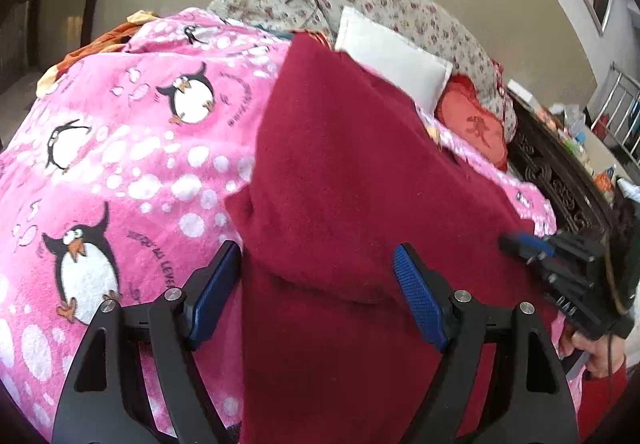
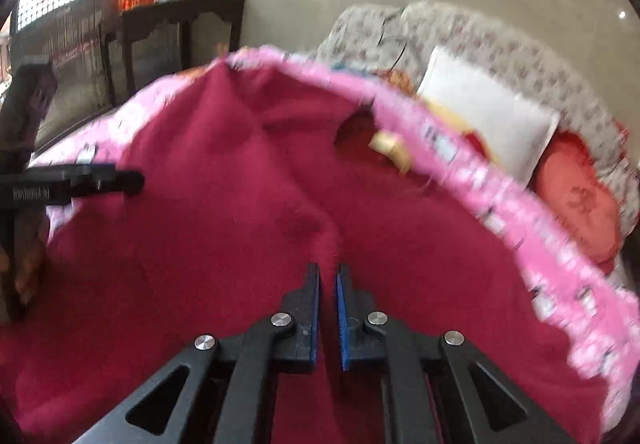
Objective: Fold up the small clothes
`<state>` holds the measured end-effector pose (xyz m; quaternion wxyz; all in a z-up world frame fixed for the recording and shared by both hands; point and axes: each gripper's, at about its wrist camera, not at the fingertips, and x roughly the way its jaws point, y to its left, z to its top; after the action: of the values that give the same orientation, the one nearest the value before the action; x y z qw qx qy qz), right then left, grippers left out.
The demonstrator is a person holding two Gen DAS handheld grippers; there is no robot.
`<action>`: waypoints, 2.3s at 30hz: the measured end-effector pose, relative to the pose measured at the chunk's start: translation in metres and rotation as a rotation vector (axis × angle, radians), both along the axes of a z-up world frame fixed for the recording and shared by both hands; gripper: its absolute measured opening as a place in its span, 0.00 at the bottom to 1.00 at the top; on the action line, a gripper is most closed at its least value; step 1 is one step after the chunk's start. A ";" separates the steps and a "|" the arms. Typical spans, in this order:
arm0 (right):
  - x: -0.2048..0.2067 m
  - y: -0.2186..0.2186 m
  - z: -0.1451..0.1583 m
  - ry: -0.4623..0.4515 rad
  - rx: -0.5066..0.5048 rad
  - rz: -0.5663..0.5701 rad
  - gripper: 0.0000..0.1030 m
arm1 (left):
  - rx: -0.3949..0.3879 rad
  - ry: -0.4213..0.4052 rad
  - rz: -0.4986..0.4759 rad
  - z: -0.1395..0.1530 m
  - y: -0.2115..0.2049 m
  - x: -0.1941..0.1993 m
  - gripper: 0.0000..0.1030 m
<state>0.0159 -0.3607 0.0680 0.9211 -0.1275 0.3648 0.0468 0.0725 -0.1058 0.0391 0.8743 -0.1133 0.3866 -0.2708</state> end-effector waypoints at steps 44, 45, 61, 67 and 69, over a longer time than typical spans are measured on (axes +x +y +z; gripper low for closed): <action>-0.062 -0.157 0.020 -0.028 0.314 -0.507 0.30 | -0.082 -0.161 0.087 0.023 0.010 -0.003 0.77; -0.061 -0.149 0.023 -0.034 0.327 -0.476 0.33 | -0.080 -0.164 0.087 0.023 0.008 -0.002 0.77; -0.153 -0.174 0.016 -0.070 0.385 -0.609 0.49 | 0.049 -0.042 0.097 -0.004 -0.004 0.018 0.77; -0.214 -0.278 -0.022 -0.129 0.849 -0.855 0.55 | 0.041 -0.039 0.095 -0.004 -0.003 0.017 0.77; -0.225 -0.301 -0.036 -0.187 0.998 -0.912 0.60 | 0.042 -0.039 0.096 -0.004 -0.003 0.018 0.77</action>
<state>-0.2088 -0.6613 0.0325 0.8250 0.4754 0.2355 -0.1946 0.0904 -0.1090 0.0350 0.8958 -0.1079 0.3693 -0.2227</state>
